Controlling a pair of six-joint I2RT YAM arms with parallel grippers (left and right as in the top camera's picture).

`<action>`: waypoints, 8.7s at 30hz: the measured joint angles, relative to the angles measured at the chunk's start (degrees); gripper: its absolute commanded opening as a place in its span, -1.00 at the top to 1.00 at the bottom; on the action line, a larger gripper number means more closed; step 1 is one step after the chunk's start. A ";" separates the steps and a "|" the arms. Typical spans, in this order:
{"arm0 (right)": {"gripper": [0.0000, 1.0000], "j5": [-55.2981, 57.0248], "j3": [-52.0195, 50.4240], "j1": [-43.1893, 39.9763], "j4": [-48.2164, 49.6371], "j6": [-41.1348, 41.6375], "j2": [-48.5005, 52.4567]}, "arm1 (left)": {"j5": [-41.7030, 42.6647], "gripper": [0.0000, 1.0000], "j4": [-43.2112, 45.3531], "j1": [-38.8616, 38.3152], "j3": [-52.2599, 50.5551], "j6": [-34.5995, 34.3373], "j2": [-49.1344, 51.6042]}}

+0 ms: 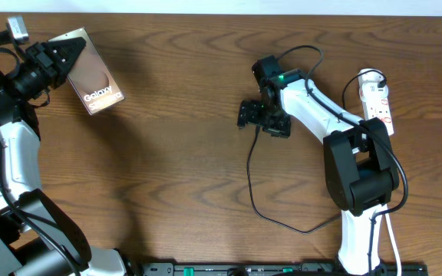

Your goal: Plug charger to phone and switch on socket

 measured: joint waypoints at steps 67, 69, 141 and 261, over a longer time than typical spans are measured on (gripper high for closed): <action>0.97 3.82 -1.75 3.61 0.94 10.43 -0.07 | 1.07 0.85 0.00 0.00 0.00 0.00 0.00; 0.97 3.82 -2.25 3.61 1.14 10.69 -0.33 | 1.07 0.85 0.00 0.02 0.00 0.00 0.00; 0.98 -77.31 -11.23 10.47 77.66 -7.85 0.17 | 5.07 0.85 0.00 -8.33 0.00 2.54 0.00; 0.98 -69.94 -11.21 9.18 104.76 15.80 0.17 | -3.48 0.85 10.32 -19.37 -0.02 -1.44 0.00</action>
